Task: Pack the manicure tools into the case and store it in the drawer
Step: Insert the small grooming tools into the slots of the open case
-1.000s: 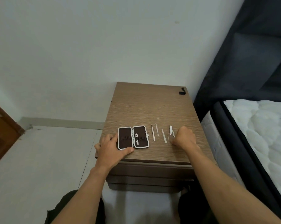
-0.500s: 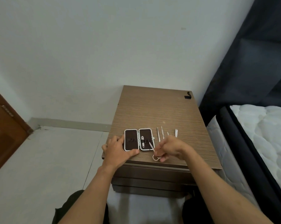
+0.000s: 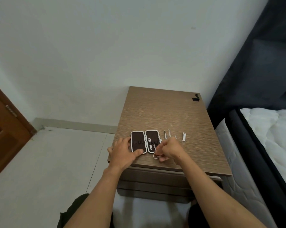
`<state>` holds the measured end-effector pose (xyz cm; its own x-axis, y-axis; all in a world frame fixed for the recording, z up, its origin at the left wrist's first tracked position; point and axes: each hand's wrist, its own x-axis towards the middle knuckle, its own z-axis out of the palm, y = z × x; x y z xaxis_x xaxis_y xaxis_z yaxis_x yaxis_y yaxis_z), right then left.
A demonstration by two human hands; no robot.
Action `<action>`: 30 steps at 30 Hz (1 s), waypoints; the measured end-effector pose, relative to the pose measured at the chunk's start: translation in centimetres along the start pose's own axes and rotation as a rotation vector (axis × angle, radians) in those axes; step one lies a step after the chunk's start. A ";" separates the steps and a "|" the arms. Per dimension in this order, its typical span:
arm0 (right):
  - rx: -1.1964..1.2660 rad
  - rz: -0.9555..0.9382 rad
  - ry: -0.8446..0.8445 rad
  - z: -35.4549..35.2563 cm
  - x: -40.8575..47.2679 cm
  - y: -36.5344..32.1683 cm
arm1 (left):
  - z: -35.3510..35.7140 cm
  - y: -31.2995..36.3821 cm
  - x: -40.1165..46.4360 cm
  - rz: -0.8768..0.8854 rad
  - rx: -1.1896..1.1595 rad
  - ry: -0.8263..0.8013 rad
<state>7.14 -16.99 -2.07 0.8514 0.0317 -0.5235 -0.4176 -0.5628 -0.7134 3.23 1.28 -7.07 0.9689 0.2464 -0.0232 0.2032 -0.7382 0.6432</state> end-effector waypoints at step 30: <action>-0.383 -0.039 0.502 -6.8 5.1 2.2 | -0.3 -0.5 0.3 0.022 -0.042 -0.093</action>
<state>12.76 -23.65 -3.13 0.9477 -0.2808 -0.1516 -0.3191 -0.8278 -0.4614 3.37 1.92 -7.15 0.9824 0.1696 -0.0786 0.1775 -0.7151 0.6761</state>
